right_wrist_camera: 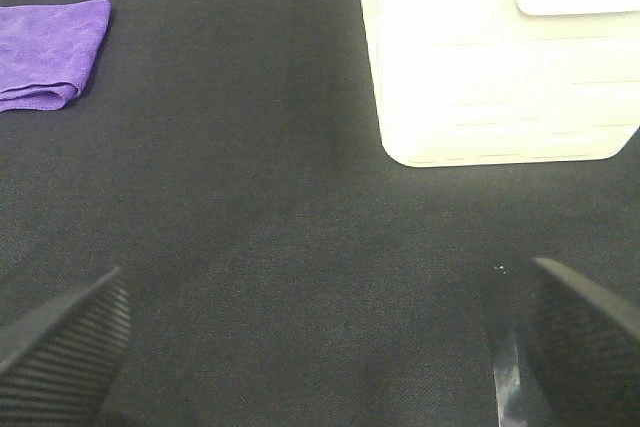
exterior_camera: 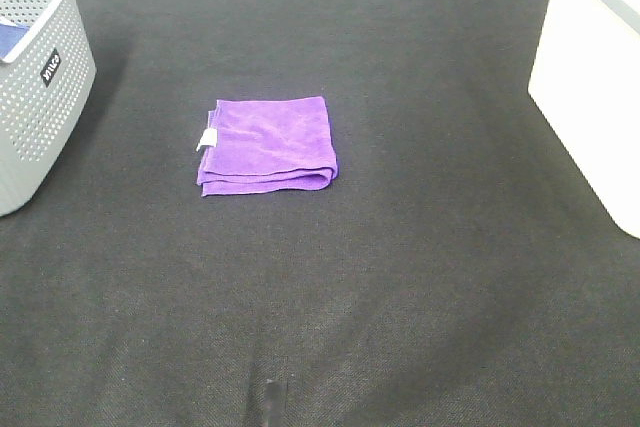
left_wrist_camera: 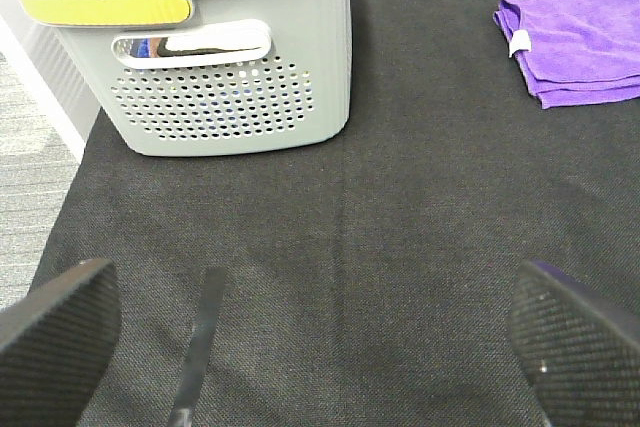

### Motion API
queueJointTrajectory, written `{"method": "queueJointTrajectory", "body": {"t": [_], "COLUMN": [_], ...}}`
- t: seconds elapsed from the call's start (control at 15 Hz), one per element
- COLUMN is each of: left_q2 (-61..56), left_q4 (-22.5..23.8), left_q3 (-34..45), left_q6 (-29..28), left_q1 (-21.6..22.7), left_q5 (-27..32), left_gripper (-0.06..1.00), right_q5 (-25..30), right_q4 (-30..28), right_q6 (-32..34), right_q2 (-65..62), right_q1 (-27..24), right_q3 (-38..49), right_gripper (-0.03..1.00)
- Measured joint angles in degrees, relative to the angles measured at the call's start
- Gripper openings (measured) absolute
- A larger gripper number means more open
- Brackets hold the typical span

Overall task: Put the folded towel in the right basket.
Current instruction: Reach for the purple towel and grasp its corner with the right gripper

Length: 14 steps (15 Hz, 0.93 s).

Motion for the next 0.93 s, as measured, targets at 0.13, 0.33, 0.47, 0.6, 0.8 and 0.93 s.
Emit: {"method": "queueJointTrajectory", "body": {"t": [0.13, 0.33, 0.47, 0.6, 0.8, 0.93], "left_q2": [0.0, 0.0, 0.0, 0.0, 0.0, 0.0], "left_q4": [0.0, 0.0, 0.0, 0.0, 0.0, 0.0], "left_q3": [0.0, 0.0, 0.0, 0.0, 0.0, 0.0], "left_q6": [0.0, 0.0, 0.0, 0.0, 0.0, 0.0], "left_q1": [0.0, 0.0, 0.0, 0.0, 0.0, 0.0], "left_q5": [0.0, 0.0, 0.0, 0.0, 0.0, 0.0], "left_gripper": [0.99, 0.99, 0.99, 0.99, 0.99, 0.99], "right_q5": [0.0, 0.0, 0.0, 0.0, 0.0, 0.0], "right_q4": [0.0, 0.0, 0.0, 0.0, 0.0, 0.0], "right_q6": [0.0, 0.0, 0.0, 0.0, 0.0, 0.0], "right_q2": [0.0, 0.0, 0.0, 0.0, 0.0, 0.0], "right_q1": [0.0, 0.0, 0.0, 0.0, 0.0, 0.0], "right_q3": [0.0, 0.0, 0.0, 0.0, 0.0, 0.0], "right_gripper": [0.96, 0.96, 0.96, 0.96, 0.96, 0.96]}}
